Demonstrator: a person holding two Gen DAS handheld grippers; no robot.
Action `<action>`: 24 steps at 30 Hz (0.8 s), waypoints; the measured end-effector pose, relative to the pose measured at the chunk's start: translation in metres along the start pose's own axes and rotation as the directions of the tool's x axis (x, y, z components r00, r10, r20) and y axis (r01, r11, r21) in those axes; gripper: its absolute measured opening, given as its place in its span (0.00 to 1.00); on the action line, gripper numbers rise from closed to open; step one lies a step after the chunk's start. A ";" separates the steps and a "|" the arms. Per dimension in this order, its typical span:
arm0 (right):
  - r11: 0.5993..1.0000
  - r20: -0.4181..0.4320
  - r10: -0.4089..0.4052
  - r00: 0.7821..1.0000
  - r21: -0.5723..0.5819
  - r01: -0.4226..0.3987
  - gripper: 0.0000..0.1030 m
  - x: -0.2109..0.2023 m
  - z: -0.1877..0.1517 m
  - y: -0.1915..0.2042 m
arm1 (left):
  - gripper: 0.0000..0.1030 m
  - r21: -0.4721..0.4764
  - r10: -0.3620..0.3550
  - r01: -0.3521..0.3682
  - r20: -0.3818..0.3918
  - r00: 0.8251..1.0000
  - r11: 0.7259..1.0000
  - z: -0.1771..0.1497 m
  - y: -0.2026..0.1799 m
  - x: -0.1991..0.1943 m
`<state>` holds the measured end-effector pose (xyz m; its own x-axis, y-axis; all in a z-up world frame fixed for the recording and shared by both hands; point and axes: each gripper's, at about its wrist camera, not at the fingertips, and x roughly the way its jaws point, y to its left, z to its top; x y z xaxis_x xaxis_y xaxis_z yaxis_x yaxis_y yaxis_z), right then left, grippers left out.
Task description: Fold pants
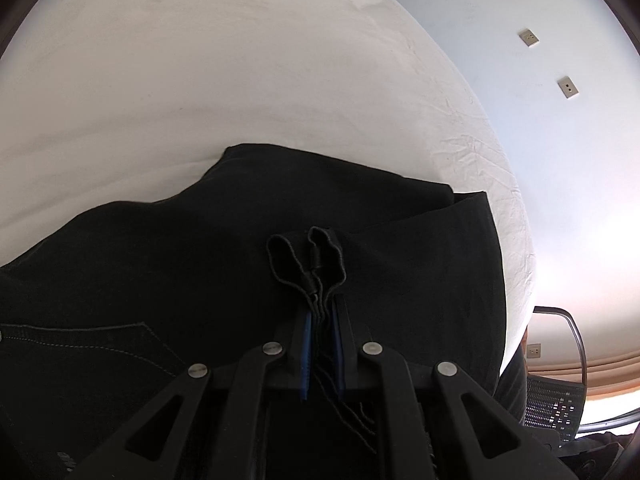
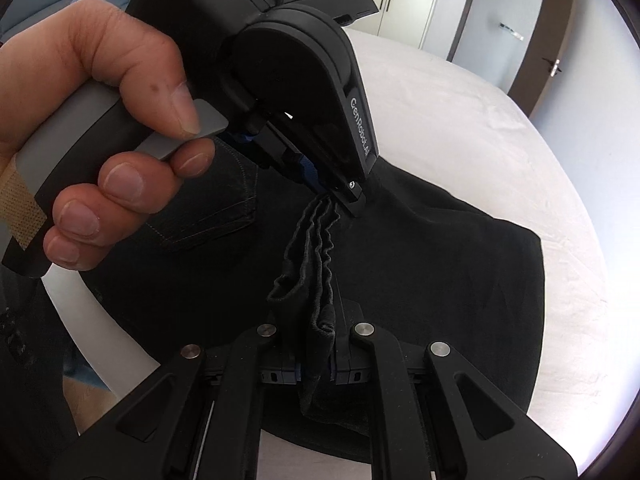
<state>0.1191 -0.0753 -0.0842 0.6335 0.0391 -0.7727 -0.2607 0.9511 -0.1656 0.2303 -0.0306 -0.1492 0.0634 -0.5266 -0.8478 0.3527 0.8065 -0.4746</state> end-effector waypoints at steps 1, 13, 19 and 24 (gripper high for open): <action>1.000 -0.007 0.008 1.000 -0.001 -0.008 0.07 0.001 0.002 0.002 | 0.10 -0.004 0.006 -0.006 0.002 1.000 1.000 -0.002 0.004 -0.001; 0.998 -0.068 0.044 0.997 -0.030 -0.046 0.09 0.018 -0.004 -0.002 | 0.10 -0.021 0.037 -0.036 0.020 0.999 0.999 -0.002 0.000 0.005; 0.998 -0.078 0.039 0.996 -0.043 -0.043 0.12 0.028 0.003 -0.010 | 0.23 0.008 0.092 -0.092 0.026 0.995 0.996 -0.006 -0.003 0.008; 0.984 -0.091 0.176 0.980 0.042 -0.173 0.29 0.016 0.001 -0.011 | 0.66 0.110 0.327 -0.336 0.094 0.940 0.935 -0.013 -0.036 0.004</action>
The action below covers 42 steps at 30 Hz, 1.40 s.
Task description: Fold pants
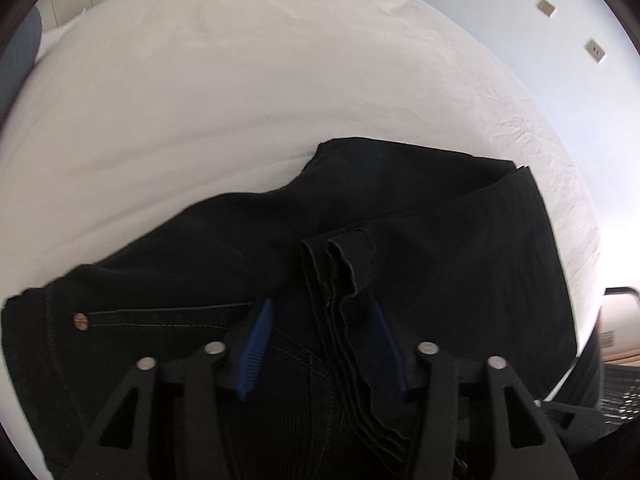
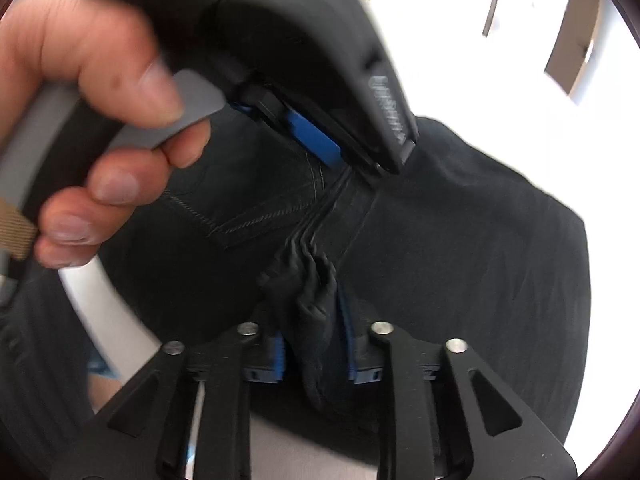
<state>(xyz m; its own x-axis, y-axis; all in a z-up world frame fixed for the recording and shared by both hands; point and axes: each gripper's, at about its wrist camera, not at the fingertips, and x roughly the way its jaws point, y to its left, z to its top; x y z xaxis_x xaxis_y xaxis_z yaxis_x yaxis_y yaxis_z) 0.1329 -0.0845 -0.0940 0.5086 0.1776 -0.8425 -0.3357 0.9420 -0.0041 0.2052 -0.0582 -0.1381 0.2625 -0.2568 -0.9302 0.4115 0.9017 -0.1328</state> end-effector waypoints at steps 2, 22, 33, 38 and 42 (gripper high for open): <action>0.995 0.009 0.068 0.998 0.075 -0.068 0.44 -0.018 -0.008 -0.019 | 0.71 0.053 0.121 -0.123 0.039 0.992 0.991 -0.003 -0.018 -0.008; 0.609 0.216 0.541 0.812 0.565 -0.556 0.21 -0.031 -0.012 -0.283 | 0.43 0.122 0.248 -0.257 0.085 0.965 0.959 -0.038 -0.067 -0.030; 0.491 0.190 0.622 0.760 0.661 -0.567 0.18 0.093 0.010 -0.313 | 0.44 0.128 0.300 -0.308 0.082 0.950 0.943 -0.073 -0.074 -0.007; 0.497 0.163 0.673 0.721 0.622 -0.605 0.18 0.100 -0.009 -0.290 | 0.44 0.129 0.300 -0.312 0.098 0.949 0.941 -0.078 -0.073 -0.005; 0.500 0.149 0.697 0.701 0.600 -0.624 0.18 0.069 -0.043 -0.264 | 0.44 0.122 0.291 -0.303 0.105 0.951 0.945 -0.085 -0.073 -0.006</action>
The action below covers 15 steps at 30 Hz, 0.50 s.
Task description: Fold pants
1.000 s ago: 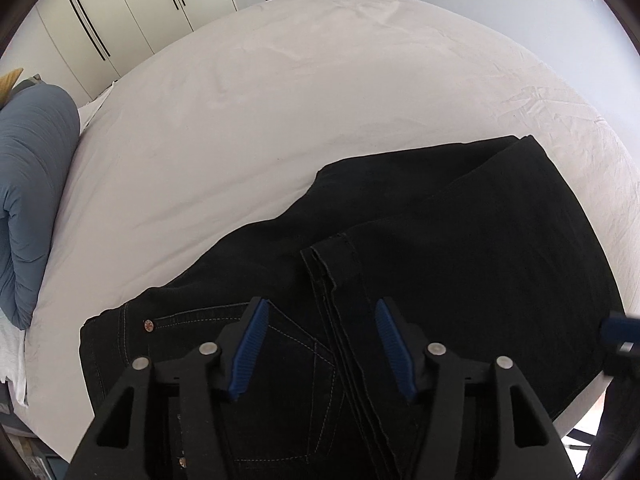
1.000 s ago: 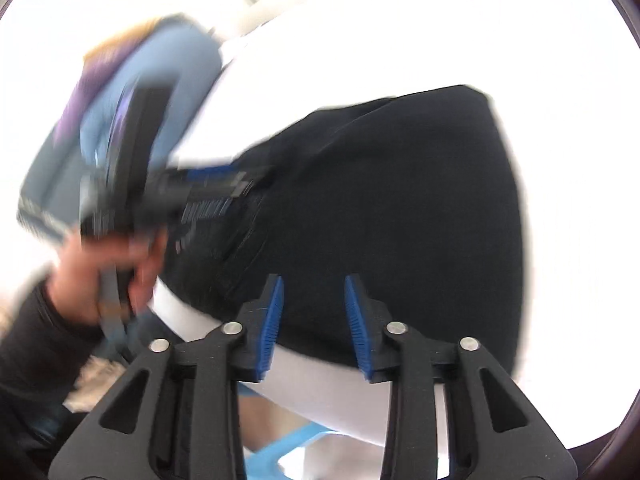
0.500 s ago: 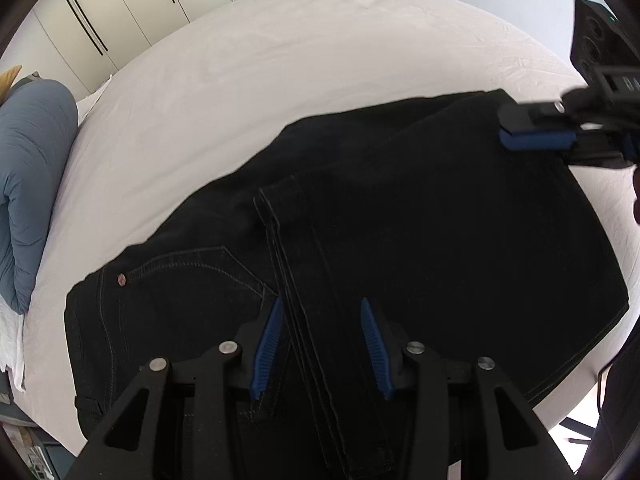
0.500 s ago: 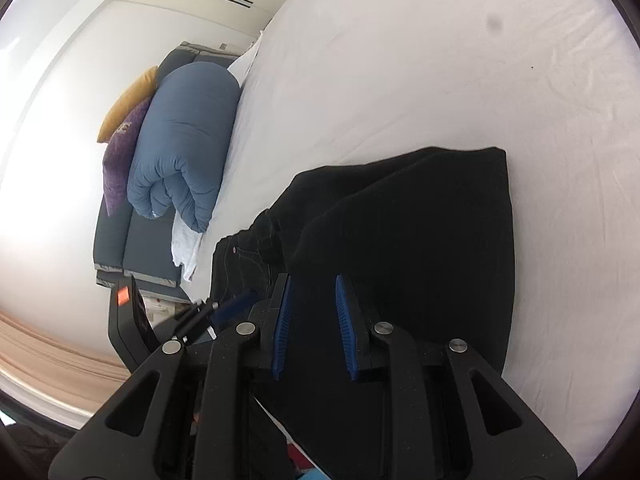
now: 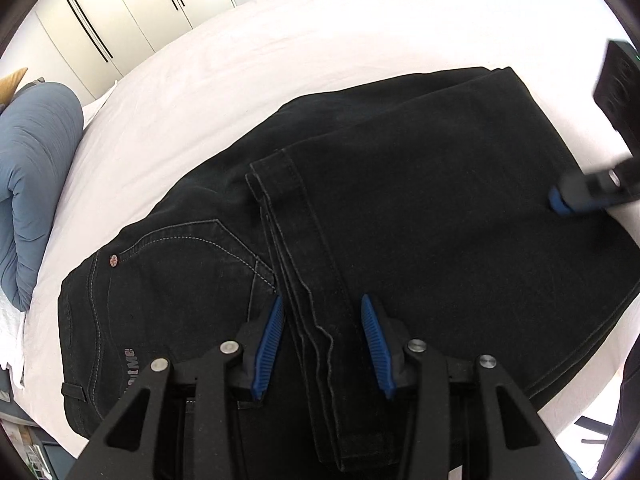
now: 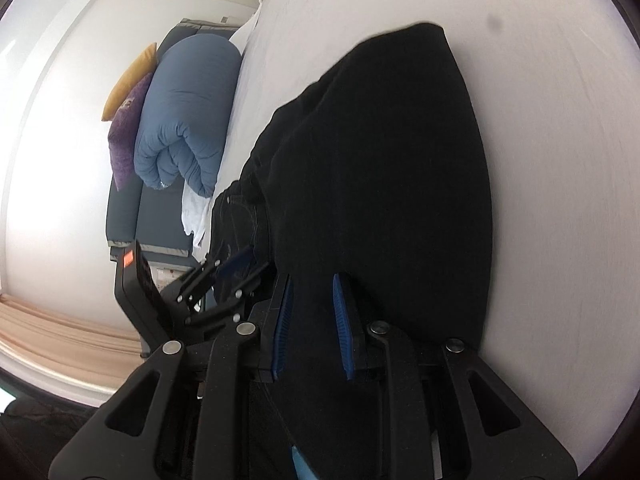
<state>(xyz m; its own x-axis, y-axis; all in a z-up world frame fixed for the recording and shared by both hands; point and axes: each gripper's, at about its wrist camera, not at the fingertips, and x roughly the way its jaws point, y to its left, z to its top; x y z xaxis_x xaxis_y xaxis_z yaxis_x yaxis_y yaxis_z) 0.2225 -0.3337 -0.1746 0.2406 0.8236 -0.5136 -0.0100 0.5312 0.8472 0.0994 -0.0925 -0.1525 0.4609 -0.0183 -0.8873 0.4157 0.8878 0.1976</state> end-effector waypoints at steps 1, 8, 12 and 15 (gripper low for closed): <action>1.000 -0.006 0.003 1.000 0.002 -0.003 0.18 -0.003 -0.011 0.002 | 0.44 -0.003 -0.001 0.001 0.002 1.000 1.000 -0.001 0.001 0.000; 1.000 -0.008 0.007 1.000 0.024 -0.006 0.18 -0.015 -0.069 0.009 | 0.44 -0.022 -0.008 0.008 0.021 1.000 1.000 -0.008 0.010 0.001; 1.000 -0.039 -0.025 0.999 0.011 0.025 0.18 -0.028 -0.095 0.019 | 0.44 -0.055 -0.022 0.024 0.037 0.999 0.998 -0.013 0.019 0.001; 1.000 0.006 -0.014 1.000 -0.015 0.014 0.20 -0.045 -0.093 0.034 | 0.45 -0.135 -0.062 0.070 0.061 0.996 0.988 -0.020 0.033 -0.004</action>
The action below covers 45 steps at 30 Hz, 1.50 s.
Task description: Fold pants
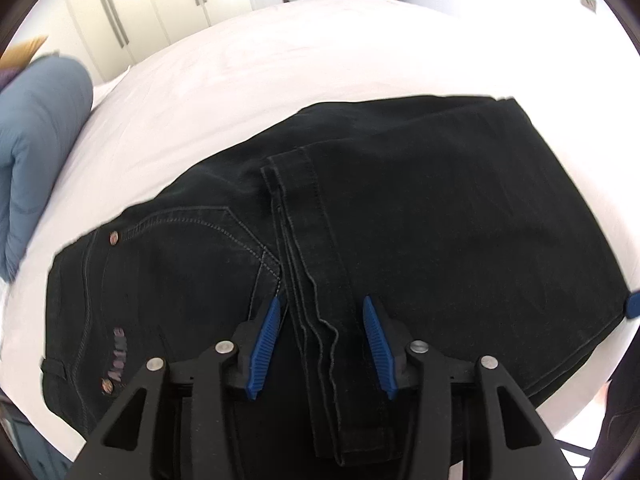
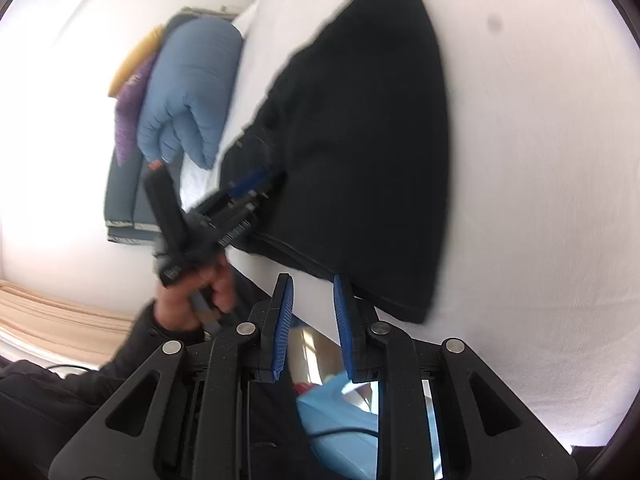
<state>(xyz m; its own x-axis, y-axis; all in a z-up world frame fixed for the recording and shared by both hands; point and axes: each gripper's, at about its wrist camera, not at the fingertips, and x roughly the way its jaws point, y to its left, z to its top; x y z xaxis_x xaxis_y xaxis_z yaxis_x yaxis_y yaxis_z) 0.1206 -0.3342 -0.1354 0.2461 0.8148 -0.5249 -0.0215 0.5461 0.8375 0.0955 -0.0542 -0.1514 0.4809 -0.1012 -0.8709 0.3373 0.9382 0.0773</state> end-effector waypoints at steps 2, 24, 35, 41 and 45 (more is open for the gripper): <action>0.999 0.053 0.043 0.998 -0.021 -0.042 0.19 -0.005 0.014 0.013 | 0.45 -0.082 -0.043 0.043 0.008 0.999 0.996 -0.004 0.012 -0.008; 0.995 0.101 0.071 0.992 0.063 -0.078 0.83 0.086 0.073 0.044 | 0.65 -0.838 -0.087 0.263 0.253 0.964 0.478 -0.157 0.282 -0.072; 0.992 -0.034 0.127 0.991 0.028 -0.126 0.48 0.147 0.094 0.087 | 0.70 -0.876 -0.188 0.389 0.347 0.919 0.284 -0.158 0.290 -0.031; 0.993 -0.095 0.121 0.988 0.025 -0.119 0.48 0.191 0.095 0.103 | 0.69 -0.862 -0.219 0.471 0.431 0.875 0.188 -0.157 0.296 -0.023; 0.994 -0.105 0.105 0.989 0.025 -0.103 0.48 0.207 0.110 0.114 | 0.26 -0.866 -0.260 0.470 0.421 0.869 0.168 -0.153 0.294 -0.011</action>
<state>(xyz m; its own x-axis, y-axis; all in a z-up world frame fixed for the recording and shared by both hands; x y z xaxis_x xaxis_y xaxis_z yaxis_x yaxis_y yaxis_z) 0.2754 -0.1246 -0.1319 0.1389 0.8838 -0.4469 -0.0223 0.4539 0.8908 0.0654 0.2730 -0.1940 0.6712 -0.4710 -0.5724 -0.4184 0.3966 -0.8171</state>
